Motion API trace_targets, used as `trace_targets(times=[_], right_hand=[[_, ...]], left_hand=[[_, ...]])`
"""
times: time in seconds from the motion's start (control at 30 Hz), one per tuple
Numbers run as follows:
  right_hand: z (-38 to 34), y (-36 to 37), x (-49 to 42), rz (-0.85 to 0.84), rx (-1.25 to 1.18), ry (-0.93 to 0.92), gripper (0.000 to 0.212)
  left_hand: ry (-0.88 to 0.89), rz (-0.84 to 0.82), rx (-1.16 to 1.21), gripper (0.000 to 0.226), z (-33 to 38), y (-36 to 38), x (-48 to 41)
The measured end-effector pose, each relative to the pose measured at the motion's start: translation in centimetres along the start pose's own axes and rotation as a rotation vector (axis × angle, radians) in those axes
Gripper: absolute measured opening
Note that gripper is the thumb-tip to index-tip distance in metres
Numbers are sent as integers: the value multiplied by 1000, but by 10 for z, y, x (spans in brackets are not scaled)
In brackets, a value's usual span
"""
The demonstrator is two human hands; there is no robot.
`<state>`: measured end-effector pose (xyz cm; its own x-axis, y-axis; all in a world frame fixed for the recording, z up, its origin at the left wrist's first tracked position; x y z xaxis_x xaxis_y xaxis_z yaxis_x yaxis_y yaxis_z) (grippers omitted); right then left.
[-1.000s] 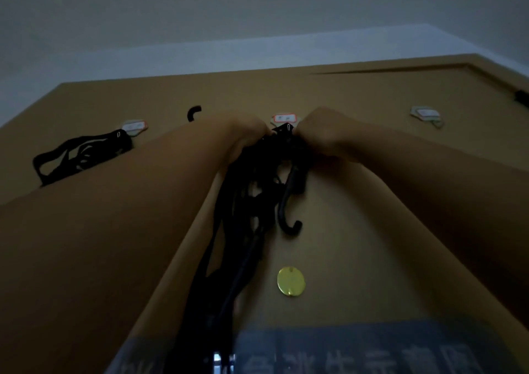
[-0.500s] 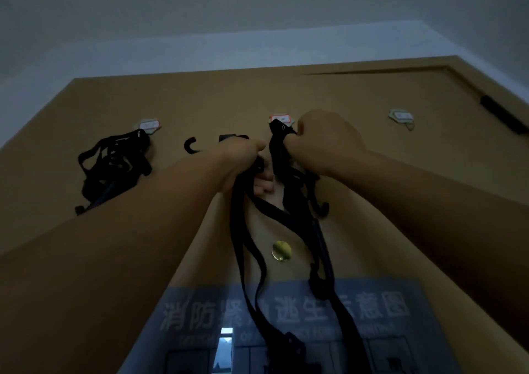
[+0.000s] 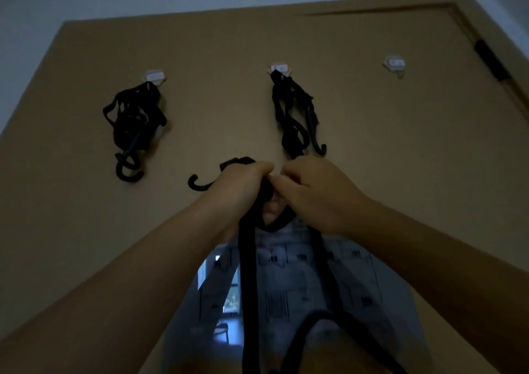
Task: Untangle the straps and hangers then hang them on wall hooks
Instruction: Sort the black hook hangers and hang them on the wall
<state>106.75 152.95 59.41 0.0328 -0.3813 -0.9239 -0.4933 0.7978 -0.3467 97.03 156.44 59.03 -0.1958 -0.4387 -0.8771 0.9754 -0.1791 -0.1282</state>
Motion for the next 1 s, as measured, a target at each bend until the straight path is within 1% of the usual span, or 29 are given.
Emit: trace_targets(times=[0.07,0.17,0.23,0.3,0.37,0.4,0.47,0.5,0.63,0.7,0.77,0.8,0.9,0.93,1.0], right_hand=[[13,1,18,-17,-101,-3,35],[35,3,46,-73,-339,90,25],[45,6,63,-115,-392,138,18],[52,8,71,-120,-386,150,16],[60,5,68,-77,-427,223,20],[64,3,63,-54,-454,272,22],[68,2,53,-39,-500,357,24],[68,3,48,-50,-522,383,24],[68,15,30,-66,-551,466,27],[71,19,21,-34,-574,517,37],[73,22,15,-12,-606,563,41],[73,23,12,-15,-631,582,38],[71,25,6,-46,-697,614,12],[70,24,5,-53,-711,621,8],[70,22,2,-70,-718,636,6]], left_hand=[[-44,0,6,31,-8,1,15],[-101,17,-88,26,-18,3,33],[-144,2,-177,26,-24,10,44],[-161,-12,-206,26,-27,21,51],[-149,31,-202,23,-26,29,51],[-134,66,-216,27,-25,31,49],[-106,122,-261,42,-26,33,43],[-94,124,-284,42,-26,34,40],[-60,93,-325,14,-32,38,33],[-29,84,-346,9,-34,36,31],[17,55,-402,13,-34,34,28],[41,48,-429,15,-33,33,25],[110,78,-515,15,-27,24,17],[131,107,-550,17,-25,21,13],[173,167,-603,24,-20,17,6]])
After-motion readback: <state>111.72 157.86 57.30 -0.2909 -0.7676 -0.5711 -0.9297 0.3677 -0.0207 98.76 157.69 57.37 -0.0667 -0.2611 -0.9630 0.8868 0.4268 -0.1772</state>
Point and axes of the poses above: each hand's wrist, its own x-axis away from the middle knuckle, its own y-axis out of the palm, z = x × y, the point moved 5 cm from there along -x, towards the middle knuckle, and after that the axes turned 15 degrees about y, right-handed, at the moved point
